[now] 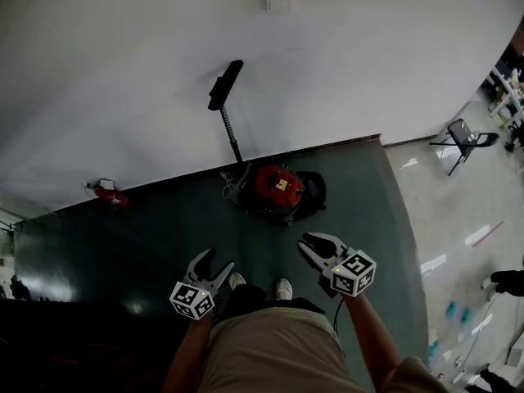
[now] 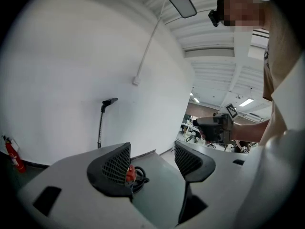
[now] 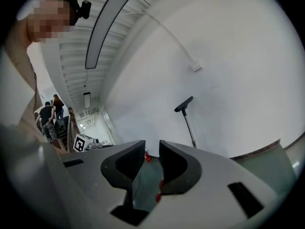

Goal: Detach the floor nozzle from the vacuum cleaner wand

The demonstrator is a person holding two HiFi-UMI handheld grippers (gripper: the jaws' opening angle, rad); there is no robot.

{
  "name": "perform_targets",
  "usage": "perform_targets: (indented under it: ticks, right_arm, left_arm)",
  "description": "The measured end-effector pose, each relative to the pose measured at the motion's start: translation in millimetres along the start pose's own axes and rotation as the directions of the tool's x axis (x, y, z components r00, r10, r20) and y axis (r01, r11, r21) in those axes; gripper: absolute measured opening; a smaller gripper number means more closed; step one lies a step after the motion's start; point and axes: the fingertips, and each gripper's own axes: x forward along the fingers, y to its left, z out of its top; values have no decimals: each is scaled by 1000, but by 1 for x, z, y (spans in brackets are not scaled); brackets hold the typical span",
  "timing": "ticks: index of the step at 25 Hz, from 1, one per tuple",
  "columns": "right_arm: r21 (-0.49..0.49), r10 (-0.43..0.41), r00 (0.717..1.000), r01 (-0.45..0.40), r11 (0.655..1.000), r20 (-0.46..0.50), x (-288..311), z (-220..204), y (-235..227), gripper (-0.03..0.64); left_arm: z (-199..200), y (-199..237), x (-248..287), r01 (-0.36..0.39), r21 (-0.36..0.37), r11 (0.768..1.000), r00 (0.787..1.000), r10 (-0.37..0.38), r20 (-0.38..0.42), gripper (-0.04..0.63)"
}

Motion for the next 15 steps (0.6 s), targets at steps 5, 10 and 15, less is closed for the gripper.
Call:
perform_targets:
  ticks: [5,10,15]
  right_arm:
    - [20,5,1000,-4,1000,-23,23,-4,1,78]
    - [25,12,999,-11,1000,-51,61,-4,-7,78]
    - [22,-9,997,11,1000,-82,113,7,-11,78]
  left_arm:
    - [-1,17,-10,-36,-27,999,999,36,-11,298]
    - [-1,50,-5,-47,-60,997,999,46,-22,298]
    - [12,100,9,-34,-75,997,999,34,-5,298]
